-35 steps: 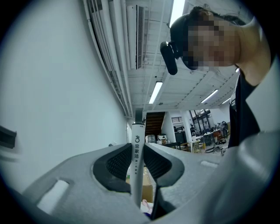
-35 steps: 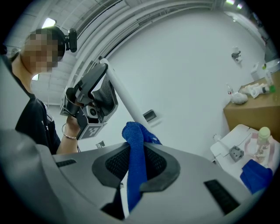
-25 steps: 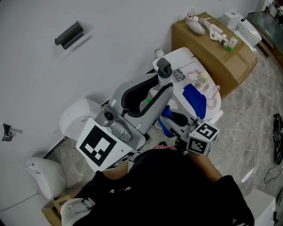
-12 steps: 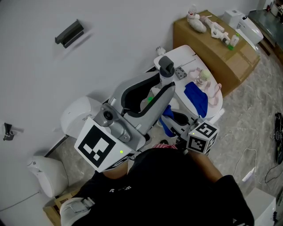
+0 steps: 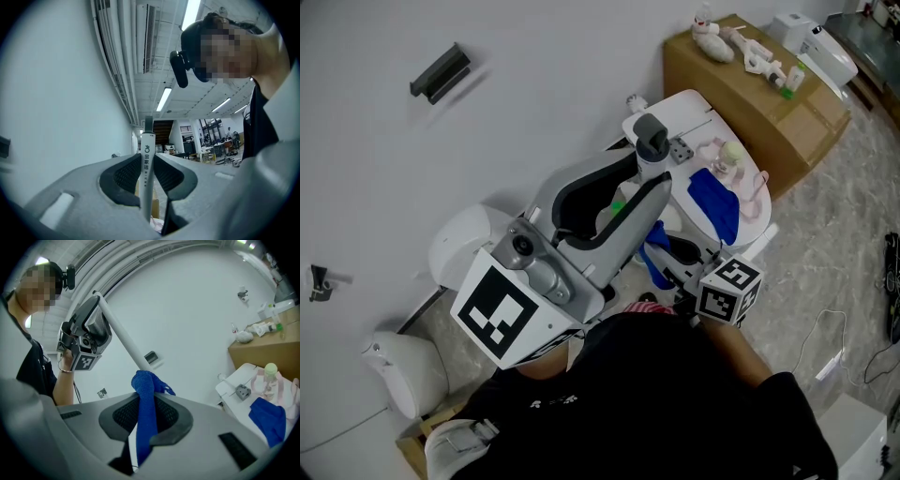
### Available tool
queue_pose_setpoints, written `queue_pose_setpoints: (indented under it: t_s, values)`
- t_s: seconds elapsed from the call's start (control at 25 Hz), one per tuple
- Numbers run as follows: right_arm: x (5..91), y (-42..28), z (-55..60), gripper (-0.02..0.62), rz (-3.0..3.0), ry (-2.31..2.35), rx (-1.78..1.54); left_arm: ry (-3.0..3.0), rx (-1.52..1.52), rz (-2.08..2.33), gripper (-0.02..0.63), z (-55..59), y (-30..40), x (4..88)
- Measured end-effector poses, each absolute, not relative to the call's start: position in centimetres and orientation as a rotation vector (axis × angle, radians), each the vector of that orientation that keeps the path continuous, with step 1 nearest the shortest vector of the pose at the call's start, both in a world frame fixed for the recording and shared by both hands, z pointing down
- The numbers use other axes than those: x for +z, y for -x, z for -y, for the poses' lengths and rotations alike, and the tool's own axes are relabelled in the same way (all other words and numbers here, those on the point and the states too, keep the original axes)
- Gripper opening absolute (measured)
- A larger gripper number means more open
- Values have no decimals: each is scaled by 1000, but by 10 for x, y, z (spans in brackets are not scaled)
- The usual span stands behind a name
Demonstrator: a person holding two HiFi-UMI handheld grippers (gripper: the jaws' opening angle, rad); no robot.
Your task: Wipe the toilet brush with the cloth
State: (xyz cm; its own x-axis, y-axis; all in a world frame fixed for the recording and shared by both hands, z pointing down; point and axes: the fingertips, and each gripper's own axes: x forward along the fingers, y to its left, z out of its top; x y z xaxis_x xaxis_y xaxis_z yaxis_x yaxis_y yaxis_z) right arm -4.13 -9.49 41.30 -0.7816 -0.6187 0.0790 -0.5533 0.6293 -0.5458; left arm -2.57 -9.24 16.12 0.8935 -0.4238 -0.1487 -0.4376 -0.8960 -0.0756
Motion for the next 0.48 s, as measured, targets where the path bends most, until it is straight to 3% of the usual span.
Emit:
queue_pose_setpoints:
  t_s: [0.48]
  values:
    - [418, -3, 83, 63, -2732, 979, -897, 2960, 263, -670, 91, 83, -12, 140]
